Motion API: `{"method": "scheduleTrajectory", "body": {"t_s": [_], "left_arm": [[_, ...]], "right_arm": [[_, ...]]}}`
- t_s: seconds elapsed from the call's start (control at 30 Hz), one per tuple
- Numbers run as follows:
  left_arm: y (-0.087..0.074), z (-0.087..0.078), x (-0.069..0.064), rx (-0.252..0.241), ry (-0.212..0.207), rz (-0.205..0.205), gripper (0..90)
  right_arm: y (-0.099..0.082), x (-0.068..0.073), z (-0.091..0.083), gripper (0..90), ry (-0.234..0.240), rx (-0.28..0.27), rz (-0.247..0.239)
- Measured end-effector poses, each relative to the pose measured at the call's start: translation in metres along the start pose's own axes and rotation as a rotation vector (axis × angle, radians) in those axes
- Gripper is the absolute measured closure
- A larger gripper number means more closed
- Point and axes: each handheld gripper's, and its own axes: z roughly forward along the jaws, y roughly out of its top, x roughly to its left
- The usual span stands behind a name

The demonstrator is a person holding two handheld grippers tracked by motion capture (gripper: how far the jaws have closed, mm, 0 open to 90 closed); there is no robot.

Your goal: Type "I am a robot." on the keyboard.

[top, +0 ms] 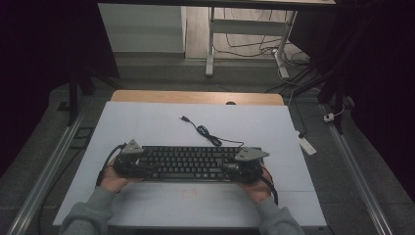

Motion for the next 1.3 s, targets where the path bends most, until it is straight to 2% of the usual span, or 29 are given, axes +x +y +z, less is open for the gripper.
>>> {"method": "scheduleTrajectory", "body": {"t_s": [0.3, 0.37, 0.63, 0.93, 1.03, 1.07, 1.13, 1.23, 1.3], "left_arm": [[0.000, 0.000, 0.001, 0.003, 0.005, 0.005, 27.7], [0.000, 0.000, 0.000, 0.001, 0.007, 0.002, 27.7], [0.001, 0.000, -0.001, -0.004, 0.014, 0.008, 29.3], [0.001, -0.002, -0.002, -0.024, 0.009, -0.004, 38.9], [0.002, -0.002, -0.003, -0.029, -0.004, -0.001, 46.3], [0.002, -0.002, -0.003, -0.031, -0.018, 0.003, 51.2], [0.002, -0.003, -0.004, -0.030, -0.052, 0.008, 66.9], [0.003, -0.002, -0.007, -0.023, -0.070, 0.028, 85.7], [0.004, 0.000, -0.010, -0.014, -0.081, 0.036, 88.9]], "right_arm": [[-0.028, -0.011, -0.039, 50.5, -0.071, -0.019, 0.038], [-0.033, -0.012, -0.043, 50.6, -0.073, -0.030, 0.049], [-0.036, -0.011, -0.043, 50.3, -0.069, -0.021, 0.035], [-0.037, -0.011, -0.039, 50.3, -0.065, -0.005, 0.034], [-0.038, -0.011, -0.039, 50.3, -0.063, -0.006, 0.037], [-0.037, -0.011, -0.039, 50.3, -0.064, 0.000, 0.035], [-0.038, -0.011, -0.039, 50.3, -0.065, 0.004, 0.036], [-0.038, -0.011, -0.039, 50.4, -0.070, 0.008, 0.035], [-0.038, -0.011, -0.038, 50.4, -0.066, 0.005, 0.035]]}}
